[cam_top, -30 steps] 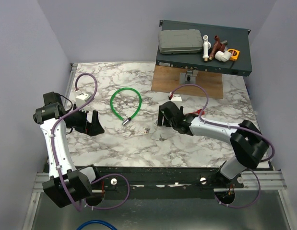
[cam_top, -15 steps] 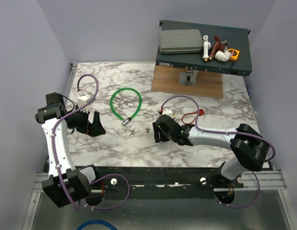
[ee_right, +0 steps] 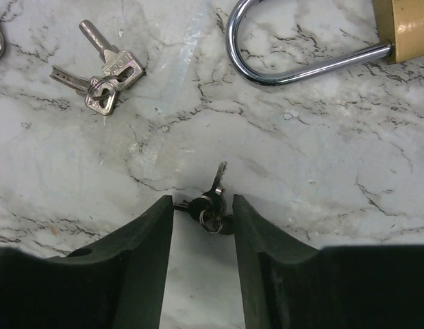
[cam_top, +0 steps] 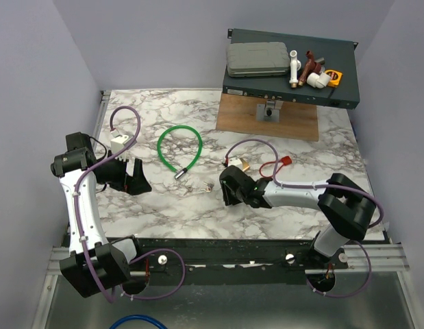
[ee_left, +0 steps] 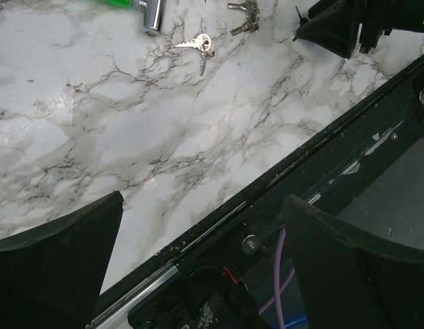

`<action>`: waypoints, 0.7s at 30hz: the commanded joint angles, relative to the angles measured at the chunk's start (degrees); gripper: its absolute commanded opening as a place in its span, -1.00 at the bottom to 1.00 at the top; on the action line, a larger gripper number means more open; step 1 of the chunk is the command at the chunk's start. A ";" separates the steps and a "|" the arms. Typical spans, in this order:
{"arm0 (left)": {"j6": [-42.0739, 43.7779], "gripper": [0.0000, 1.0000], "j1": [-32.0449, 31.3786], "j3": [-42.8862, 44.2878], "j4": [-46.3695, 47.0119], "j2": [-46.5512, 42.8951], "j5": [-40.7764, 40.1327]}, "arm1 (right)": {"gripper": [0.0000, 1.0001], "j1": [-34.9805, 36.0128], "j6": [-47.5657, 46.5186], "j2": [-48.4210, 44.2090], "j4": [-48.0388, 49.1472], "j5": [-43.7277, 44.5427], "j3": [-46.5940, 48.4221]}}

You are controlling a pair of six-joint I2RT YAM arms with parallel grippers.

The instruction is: Unlock with the key

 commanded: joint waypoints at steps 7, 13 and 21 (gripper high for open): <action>-2.80 0.97 -2.01 -0.73 2.09 -1.78 1.44 | -0.75 0.33 -0.32 -2.01 -0.62 -2.11 -2.78; -8.12 0.98 -8.55 -3.15 6.79 -2.76 -1.01 | -0.99 0.35 0.33 -5.04 -0.48 -2.71 -2.53; -16.01 0.98 -22.48 -5.23 15.86 -0.23 -6.39 | -0.97 0.33 -0.72 -12.09 0.93 -5.07 -4.25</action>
